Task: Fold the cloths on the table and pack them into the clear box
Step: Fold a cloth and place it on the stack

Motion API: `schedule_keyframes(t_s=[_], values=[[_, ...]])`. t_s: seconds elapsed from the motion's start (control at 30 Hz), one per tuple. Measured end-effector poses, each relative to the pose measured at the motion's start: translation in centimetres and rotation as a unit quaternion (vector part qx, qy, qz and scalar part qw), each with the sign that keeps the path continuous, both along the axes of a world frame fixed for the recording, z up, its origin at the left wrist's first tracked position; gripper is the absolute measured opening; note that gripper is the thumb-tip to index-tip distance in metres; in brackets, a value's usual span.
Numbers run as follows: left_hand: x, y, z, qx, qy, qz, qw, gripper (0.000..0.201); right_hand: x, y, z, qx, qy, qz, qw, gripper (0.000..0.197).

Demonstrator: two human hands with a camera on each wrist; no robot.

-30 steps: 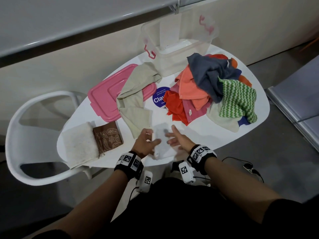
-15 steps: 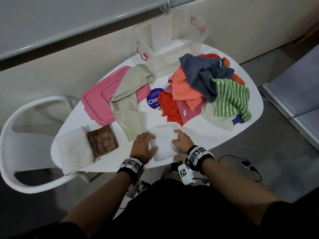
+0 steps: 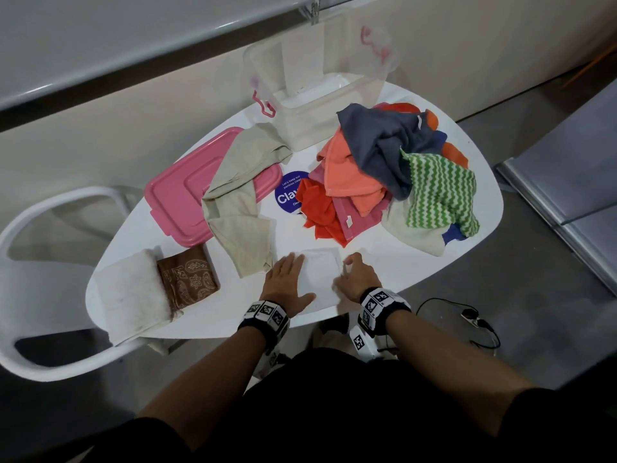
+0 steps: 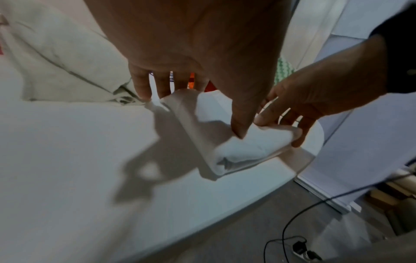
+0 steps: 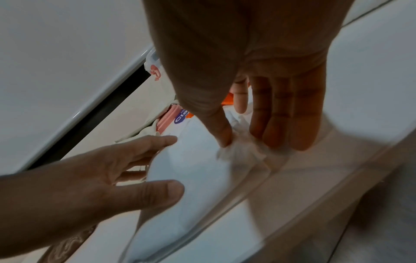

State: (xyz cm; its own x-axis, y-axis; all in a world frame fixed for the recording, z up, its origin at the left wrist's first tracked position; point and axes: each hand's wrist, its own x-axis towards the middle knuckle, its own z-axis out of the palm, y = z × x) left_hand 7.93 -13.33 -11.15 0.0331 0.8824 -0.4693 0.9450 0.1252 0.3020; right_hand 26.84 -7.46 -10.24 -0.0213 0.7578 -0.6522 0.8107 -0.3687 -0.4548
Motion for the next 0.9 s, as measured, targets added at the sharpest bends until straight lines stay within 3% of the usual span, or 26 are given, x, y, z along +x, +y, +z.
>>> schedule_keyframes(t_s=[0.1, 0.13, 0.2, 0.3, 0.4, 0.47, 0.57, 0.7, 0.8, 0.9], values=[[-0.4, -0.7, 0.6, 0.086, -0.038, 0.159, 0.983, 0.085, 0.1, 0.4, 0.2, 0.018, -0.036, 0.017, 0.999, 0.041], [-0.6, -1.0, 0.8, 0.079, -0.05, 0.218, 0.971, 0.082, 0.1, 0.5, 0.3, 0.036, -0.047, 0.032, 0.998, 0.037], [-1.1, -1.2, 0.8, -0.015, -0.048, 0.287, 0.957, 0.079, -0.1, 0.8, 0.4, 0.058, -0.061, 0.071, 0.994, 0.027], [-1.4, -0.9, 0.1, -0.107, -0.069, 0.285, 0.95, 0.063, -0.3, 1.1, -0.1, 0.046, -0.022, 0.094, 0.994, 0.013], [-1.0, -0.2, -0.2, -0.094, -0.129, 0.294, 0.943, 0.05, 0.2, 1.7, -1.1, 0.036, 0.034, 0.073, 0.996, 0.009], [-0.6, 0.4, 0.2, -0.075, -0.203, 0.342, 0.914, 0.042, 0.7, 2.1, -1.5, 0.02, 0.054, 0.074, 0.996, 0.011], [-0.3, 1.7, 1.0, -0.072, -0.295, 0.356, 0.884, 0.044, 1.3, 2.8, -1.5, -0.02, 0.101, 0.036, 0.994, 0.02], [-0.1, 3.1, 2.4, -0.06, -0.417, 0.385, 0.821, 0.051, 1.6, 3.9, 0.0, -0.102, 0.231, -0.046, 0.967, 0.058], [-0.5, 3.4, 4.1, -0.065, -0.506, 0.417, 0.753, 0.062, 1.3, 4.4, 1.4, -0.175, 0.292, -0.03, 0.94, 0.065], [-2.0, 2.7, 4.8, -0.062, -0.556, 0.429, 0.709, 0.067, -1.0, 4.6, 0.8, -0.218, 0.298, 0.002, 0.929, 0.083]])
